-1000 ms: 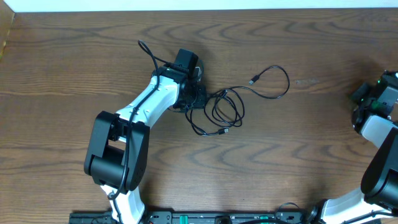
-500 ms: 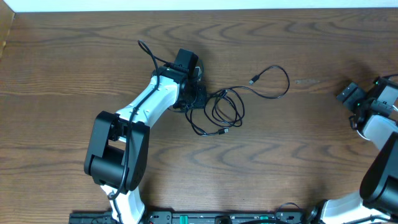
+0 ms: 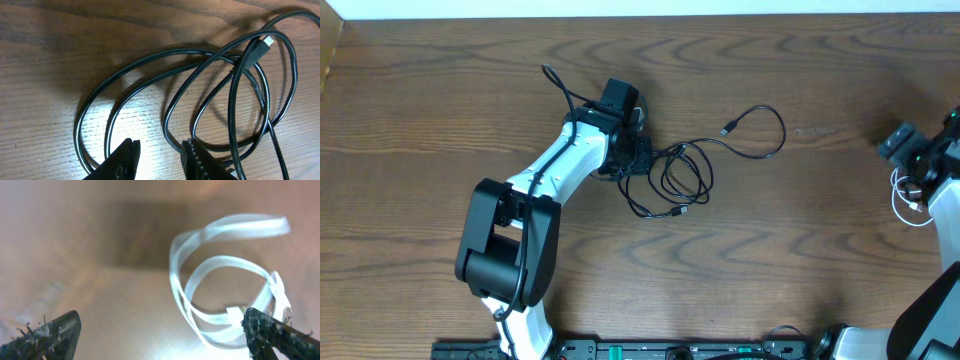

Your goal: Untangle cables

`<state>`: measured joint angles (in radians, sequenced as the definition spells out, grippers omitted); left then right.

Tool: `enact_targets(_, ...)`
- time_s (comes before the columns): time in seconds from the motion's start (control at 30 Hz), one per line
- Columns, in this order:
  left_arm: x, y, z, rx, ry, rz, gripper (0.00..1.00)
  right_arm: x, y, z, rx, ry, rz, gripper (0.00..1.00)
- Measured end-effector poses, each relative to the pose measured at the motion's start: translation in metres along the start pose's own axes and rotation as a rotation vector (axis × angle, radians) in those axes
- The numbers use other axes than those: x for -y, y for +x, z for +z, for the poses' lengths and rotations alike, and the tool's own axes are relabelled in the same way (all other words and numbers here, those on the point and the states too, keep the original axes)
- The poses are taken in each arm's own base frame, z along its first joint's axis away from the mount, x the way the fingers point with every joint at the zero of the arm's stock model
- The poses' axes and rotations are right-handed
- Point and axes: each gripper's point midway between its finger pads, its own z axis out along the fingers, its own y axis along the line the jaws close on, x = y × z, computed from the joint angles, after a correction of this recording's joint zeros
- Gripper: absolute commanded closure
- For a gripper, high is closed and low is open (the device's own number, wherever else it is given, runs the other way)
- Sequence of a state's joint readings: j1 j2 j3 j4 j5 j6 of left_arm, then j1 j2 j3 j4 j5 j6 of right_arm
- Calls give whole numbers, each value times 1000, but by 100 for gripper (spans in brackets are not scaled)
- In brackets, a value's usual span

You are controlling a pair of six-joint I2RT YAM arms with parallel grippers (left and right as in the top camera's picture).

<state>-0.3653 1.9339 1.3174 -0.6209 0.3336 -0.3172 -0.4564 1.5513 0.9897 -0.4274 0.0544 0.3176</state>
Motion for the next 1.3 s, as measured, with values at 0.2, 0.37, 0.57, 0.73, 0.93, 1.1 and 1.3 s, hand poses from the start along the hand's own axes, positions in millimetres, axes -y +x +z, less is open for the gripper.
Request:
enact_targets(0.2, 0, 0, 0, 0, 0, 0, 67, 38, 22, 8, -78, 131, 67, 1)
enact_targets(0.37, 0, 0, 0, 0, 0, 0, 67, 61, 44, 27, -131, 192, 111, 11)
enact_targets(0.57, 0, 0, 0, 0, 0, 0, 67, 73, 68, 47, -199, 225, 128, 4)
enact_targets(0.73, 0, 0, 0, 0, 0, 0, 67, 73, 67, 60, -193, 209, 158, 3)
enact_targets(0.93, 0, 0, 0, 0, 0, 0, 67, 76, 31, 82, -72, 175, 181, 1)
enact_targets(1.1, 0, 0, 0, 0, 0, 0, 67, 58, 3, 96, 18, 41, 127, 1)
enact_targets(1.3, 0, 0, 0, 0, 0, 0, 67, 42, -2, 98, 30, -52, 87, 1)
